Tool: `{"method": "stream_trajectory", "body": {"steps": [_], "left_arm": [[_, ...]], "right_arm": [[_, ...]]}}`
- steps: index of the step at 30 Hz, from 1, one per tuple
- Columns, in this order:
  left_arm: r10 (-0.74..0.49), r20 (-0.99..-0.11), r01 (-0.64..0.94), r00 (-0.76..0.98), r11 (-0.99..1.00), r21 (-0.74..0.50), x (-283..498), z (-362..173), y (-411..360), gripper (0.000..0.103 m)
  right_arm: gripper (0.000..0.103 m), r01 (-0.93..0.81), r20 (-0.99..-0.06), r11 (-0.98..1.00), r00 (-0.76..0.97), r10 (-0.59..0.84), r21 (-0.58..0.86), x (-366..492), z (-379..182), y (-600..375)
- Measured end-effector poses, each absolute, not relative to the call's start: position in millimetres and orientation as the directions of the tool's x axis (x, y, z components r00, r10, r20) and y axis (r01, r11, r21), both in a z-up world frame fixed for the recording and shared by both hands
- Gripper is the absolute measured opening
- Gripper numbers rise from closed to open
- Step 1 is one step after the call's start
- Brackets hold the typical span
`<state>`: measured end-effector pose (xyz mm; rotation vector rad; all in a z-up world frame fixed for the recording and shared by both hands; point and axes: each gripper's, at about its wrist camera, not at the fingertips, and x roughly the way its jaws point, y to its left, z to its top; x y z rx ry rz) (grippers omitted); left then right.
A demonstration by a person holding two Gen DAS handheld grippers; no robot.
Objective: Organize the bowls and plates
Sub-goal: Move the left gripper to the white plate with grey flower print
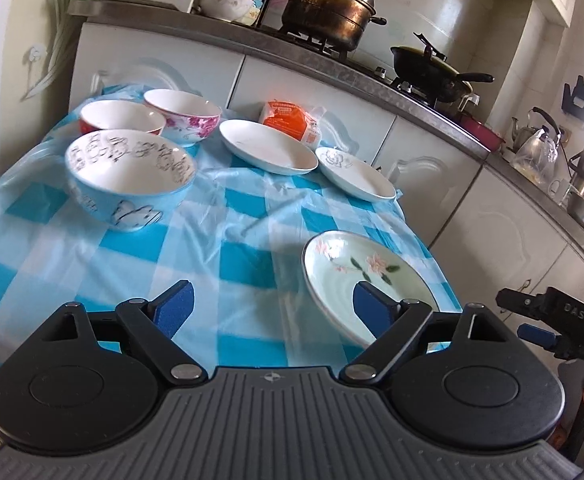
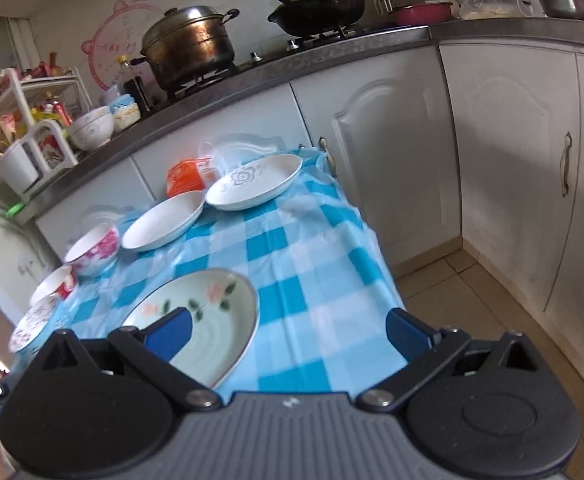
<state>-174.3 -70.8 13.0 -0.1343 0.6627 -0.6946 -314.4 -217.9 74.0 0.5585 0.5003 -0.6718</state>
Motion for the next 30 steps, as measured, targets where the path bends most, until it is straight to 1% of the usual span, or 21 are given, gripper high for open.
{"method": "stream_trajectory", "body": {"steps": [3,6,9,11,13,16,18,22,26,30], "left_arm": [[-0.634,-0.510,0.560,0.581,0.766,-0.315,-157,14,-95,0.103],[-0.654,-0.510,0.560,0.559,0.751,-0.349,-135,13,-121,0.103],[-0.651,-0.538,0.550,0.535,0.752,-0.364,-115,13,-148,0.103],[-0.637,-0.563,0.553,0.526,0.759,-0.342,-107,18,-165,0.103],[-0.619,-0.592,0.555,0.517,0.768,-0.320,-102,27,-178,0.103],[-0.583,-0.640,0.545,0.501,0.787,-0.290,-97,46,-194,0.103],[-0.564,-0.657,0.542,0.500,0.796,-0.271,-99,62,-201,0.103],[-0.528,-0.693,0.531,0.491,0.812,-0.241,-106,99,-215,0.103],[-0.519,-0.694,0.535,0.499,0.815,-0.224,-117,139,-229,0.103],[-0.509,-0.675,0.521,0.534,0.827,-0.211,-128,175,-242,0.103]], "right_arm": [[0.102,0.697,-0.594,0.663,0.665,-0.453,0.274,-295,71,-237],[0.102,0.660,-0.581,0.709,0.686,-0.437,0.246,-281,67,-256],[0.102,0.644,-0.574,0.740,0.686,-0.447,0.195,-270,63,-268],[0.102,0.641,-0.581,0.755,0.670,-0.462,0.137,-264,64,-274],[0.102,0.629,-0.596,0.768,0.664,-0.451,0.119,-260,68,-283],[0.102,0.615,-0.636,0.776,0.657,-0.405,0.141,-259,81,-299],[0.102,0.621,-0.663,0.767,0.644,-0.381,0.161,-261,94,-311],[0.102,0.629,-0.696,0.762,0.617,-0.368,0.154,-269,126,-332],[0.102,0.631,-0.708,0.763,0.601,-0.370,0.137,-285,157,-354],[0.102,0.657,-0.713,0.735,0.596,-0.370,0.168,-311,180,-381]]}}
